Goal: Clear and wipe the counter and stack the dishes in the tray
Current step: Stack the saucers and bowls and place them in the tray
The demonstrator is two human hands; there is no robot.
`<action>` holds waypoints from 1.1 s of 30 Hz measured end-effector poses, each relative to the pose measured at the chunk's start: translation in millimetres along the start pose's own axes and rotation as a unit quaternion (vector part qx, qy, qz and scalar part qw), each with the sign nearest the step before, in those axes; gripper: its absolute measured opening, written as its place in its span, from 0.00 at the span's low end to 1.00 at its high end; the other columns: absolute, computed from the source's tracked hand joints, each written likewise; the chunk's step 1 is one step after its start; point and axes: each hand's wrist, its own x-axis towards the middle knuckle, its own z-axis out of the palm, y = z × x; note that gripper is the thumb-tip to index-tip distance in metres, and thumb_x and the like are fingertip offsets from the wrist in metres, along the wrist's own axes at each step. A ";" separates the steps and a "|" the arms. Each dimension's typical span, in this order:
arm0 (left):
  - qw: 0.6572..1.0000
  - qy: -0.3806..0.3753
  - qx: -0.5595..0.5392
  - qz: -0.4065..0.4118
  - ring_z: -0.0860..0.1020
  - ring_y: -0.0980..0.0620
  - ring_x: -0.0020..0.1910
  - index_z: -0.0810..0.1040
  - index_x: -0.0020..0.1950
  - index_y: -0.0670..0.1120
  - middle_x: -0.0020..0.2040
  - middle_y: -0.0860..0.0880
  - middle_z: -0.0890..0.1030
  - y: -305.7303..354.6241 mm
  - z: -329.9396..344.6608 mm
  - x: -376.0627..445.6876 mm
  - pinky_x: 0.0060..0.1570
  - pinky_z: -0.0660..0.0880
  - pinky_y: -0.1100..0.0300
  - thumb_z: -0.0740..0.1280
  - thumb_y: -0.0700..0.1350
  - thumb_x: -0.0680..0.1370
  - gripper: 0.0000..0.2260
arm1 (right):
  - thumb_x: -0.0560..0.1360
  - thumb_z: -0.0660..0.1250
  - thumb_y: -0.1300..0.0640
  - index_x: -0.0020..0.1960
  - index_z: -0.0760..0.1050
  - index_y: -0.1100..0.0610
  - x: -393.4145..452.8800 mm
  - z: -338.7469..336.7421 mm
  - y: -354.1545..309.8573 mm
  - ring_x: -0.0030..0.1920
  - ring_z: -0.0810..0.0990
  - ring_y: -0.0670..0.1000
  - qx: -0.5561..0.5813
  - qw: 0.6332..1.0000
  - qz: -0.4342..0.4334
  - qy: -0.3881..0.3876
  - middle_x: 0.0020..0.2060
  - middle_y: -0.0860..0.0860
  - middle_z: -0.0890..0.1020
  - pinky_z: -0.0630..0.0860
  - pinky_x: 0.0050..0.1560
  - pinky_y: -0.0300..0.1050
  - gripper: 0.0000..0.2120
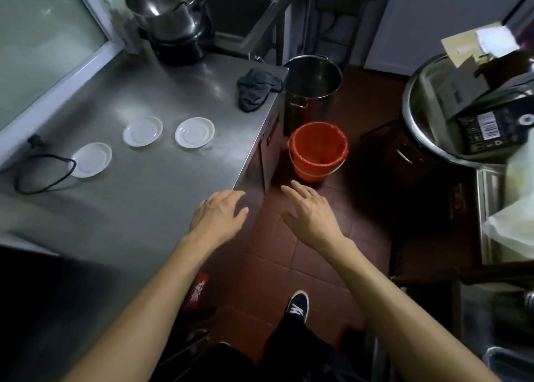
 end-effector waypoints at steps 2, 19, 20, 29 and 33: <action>1.000 0.004 -0.004 -0.012 0.72 0.47 0.66 0.71 0.71 0.52 0.67 0.52 0.76 3.8 1.4 11.9 0.64 0.70 0.51 0.62 0.55 0.80 0.20 | 0.77 0.66 0.49 0.76 0.64 0.51 14.8 -4.3 12.6 0.75 0.64 0.56 -0.001 1.000 -0.005 -0.012 0.75 0.52 0.66 0.68 0.67 0.56 0.28; 0.986 0.036 -0.079 -0.140 0.75 0.48 0.64 0.73 0.70 0.52 0.67 0.52 0.76 -88.6 12.4 89.3 0.61 0.73 0.51 0.63 0.54 0.79 0.20 | 0.77 0.65 0.48 0.73 0.66 0.50 174.1 31.8 -26.6 0.73 0.66 0.56 -0.058 0.984 -0.084 -0.144 0.74 0.52 0.67 0.69 0.66 0.55 0.25; 0.984 0.041 -0.091 -0.148 0.75 0.48 0.64 0.74 0.70 0.51 0.66 0.52 0.77 -97.8 12.4 95.3 0.61 0.73 0.50 0.63 0.54 0.79 0.20 | 0.78 0.64 0.48 0.72 0.67 0.50 183.3 32.8 -32.9 0.73 0.66 0.56 -0.069 0.982 -0.084 -0.154 0.73 0.51 0.68 0.69 0.65 0.54 0.24; 0.975 0.061 -0.106 -0.184 0.73 0.46 0.65 0.73 0.71 0.49 0.69 0.50 0.75 -166.5 -12.4 150.2 0.62 0.71 0.49 0.64 0.53 0.80 0.20 | 0.79 0.63 0.47 0.76 0.61 0.49 281.3 57.1 -92.7 0.75 0.62 0.55 -0.106 0.963 -0.140 -0.205 0.76 0.52 0.63 0.64 0.70 0.56 0.27; 0.970 0.066 -0.110 -0.204 0.74 0.46 0.64 0.74 0.70 0.49 0.67 0.50 0.76 -190.7 -14.7 162.3 0.60 0.73 0.49 0.64 0.53 0.79 0.20 | 0.78 0.64 0.46 0.76 0.61 0.50 319.1 73.1 -114.4 0.76 0.61 0.55 -0.105 0.955 -0.164 -0.225 0.77 0.53 0.62 0.63 0.70 0.55 0.28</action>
